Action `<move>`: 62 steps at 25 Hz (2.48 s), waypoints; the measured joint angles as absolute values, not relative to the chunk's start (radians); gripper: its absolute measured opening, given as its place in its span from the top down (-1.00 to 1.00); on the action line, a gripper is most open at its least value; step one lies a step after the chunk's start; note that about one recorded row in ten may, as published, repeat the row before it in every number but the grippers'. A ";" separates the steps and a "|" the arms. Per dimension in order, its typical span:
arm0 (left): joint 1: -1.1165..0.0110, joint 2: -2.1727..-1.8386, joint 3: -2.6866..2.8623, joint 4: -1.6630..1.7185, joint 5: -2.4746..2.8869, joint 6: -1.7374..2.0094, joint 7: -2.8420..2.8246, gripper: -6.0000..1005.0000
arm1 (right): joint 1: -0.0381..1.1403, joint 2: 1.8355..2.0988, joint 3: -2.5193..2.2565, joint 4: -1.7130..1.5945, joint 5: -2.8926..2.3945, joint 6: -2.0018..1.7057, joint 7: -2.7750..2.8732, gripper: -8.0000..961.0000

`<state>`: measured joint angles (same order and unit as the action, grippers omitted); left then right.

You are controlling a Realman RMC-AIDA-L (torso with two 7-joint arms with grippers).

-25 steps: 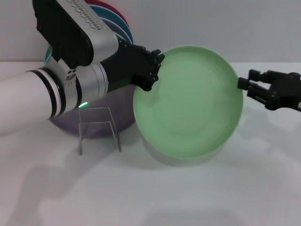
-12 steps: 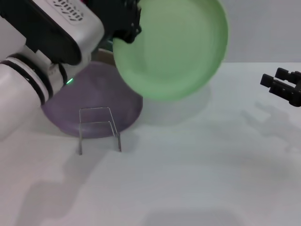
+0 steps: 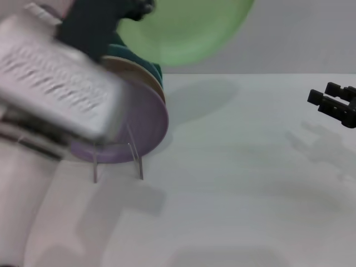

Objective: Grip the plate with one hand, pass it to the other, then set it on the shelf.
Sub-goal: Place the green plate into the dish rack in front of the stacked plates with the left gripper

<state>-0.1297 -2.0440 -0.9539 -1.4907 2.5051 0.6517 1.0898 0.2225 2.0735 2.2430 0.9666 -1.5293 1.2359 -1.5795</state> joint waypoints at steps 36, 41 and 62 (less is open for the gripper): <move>-0.466 -2.008 -1.077 -0.115 2.890 1.758 0.365 0.91 | 0.228 2.079 2.242 0.947 -1.513 1.374 -1.679 -0.26; -0.469 -2.008 -1.076 -0.113 2.890 1.756 0.366 0.91 | 0.226 2.078 2.245 0.941 -1.505 1.388 -1.685 -0.26; -0.462 -2.067 -1.054 -0.091 2.889 1.588 0.521 0.74 | 0.234 2.075 2.245 0.940 -1.508 1.401 -1.687 -0.26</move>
<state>-0.4618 -2.0667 -1.0543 -0.0912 2.8890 1.5883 0.5213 0.2344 2.0755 2.2452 0.9403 -1.5079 1.4009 -1.6868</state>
